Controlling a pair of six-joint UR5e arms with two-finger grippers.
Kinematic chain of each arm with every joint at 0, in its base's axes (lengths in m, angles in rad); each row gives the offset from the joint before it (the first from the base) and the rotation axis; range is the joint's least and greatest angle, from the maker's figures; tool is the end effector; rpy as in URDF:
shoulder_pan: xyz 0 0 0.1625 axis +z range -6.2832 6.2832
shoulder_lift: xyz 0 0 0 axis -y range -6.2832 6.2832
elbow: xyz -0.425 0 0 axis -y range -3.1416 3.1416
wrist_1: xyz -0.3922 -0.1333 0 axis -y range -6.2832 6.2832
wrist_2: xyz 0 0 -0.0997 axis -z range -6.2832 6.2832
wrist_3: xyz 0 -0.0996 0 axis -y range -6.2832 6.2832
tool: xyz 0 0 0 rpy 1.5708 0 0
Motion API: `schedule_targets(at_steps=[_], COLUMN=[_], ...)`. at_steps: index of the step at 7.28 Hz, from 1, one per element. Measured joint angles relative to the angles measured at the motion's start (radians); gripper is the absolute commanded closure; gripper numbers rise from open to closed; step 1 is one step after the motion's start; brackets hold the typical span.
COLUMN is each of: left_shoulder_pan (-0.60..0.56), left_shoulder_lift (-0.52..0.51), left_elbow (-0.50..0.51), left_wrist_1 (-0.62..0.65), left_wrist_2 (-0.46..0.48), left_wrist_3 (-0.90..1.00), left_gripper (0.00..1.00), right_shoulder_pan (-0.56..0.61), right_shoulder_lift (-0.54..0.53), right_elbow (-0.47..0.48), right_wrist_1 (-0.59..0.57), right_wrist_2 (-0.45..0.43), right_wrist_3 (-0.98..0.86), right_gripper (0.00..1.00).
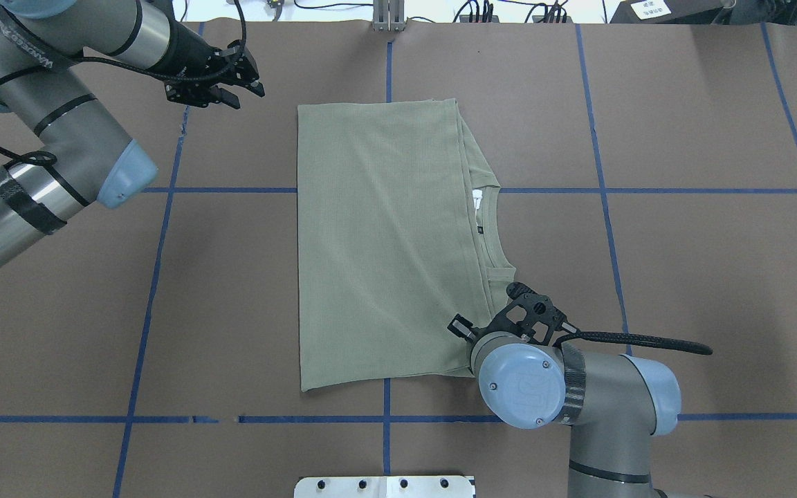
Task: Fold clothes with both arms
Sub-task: 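Move both grippers to the shirt's edge nearest the robot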
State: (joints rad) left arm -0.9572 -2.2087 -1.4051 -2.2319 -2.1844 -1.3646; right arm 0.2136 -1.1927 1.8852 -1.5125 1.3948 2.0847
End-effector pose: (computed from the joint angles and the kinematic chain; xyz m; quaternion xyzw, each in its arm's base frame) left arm 0.3516 -0.6311 0.2697 0.0683 0.5676 -0.1441 0.8077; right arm -0.5530 -0.2742 0.3108 0.0262 -0.3733 0.3598 0.8547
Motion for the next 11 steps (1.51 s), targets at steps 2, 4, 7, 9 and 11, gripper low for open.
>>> schedule_targets(at_steps=[2, 4, 7, 9, 11], left_shoulder_pan=[0.000, 0.008, 0.220, 0.386, 0.533], left_shoulder_lift=[0.001, 0.007, 0.143, 0.238, 0.277], left_elbow=[0.000, 0.000, -0.211, -0.355, -0.423], left_wrist_1=[0.000, -0.002, 0.012, 0.055, 0.120], left_wrist_2=[0.001, 0.008, 0.247, 0.379, 0.459], left_wrist_3=[0.001, -0.023, -0.362, -0.519, -0.629], left_gripper=[0.47, 0.44, 0.45, 0.45, 0.42], right_shoulder_pan=[-0.004, -0.008, -0.011, -0.018, -0.020], right_shoulder_lift=[-0.015, -0.018, -0.028, -0.031, -0.032], right_elbow=[0.020, 0.036, 0.072, 0.081, 0.093], right_wrist_1=[0.000, 0.000, -0.002, -0.002, -0.002], right_wrist_2=[0.011, 0.015, 0.015, 0.013, 0.011], right_wrist_3=[-0.001, -0.001, 0.008, 0.029, 0.034], right_gripper=[1.00, 1.00, 1.00, 1.00, 1.00])
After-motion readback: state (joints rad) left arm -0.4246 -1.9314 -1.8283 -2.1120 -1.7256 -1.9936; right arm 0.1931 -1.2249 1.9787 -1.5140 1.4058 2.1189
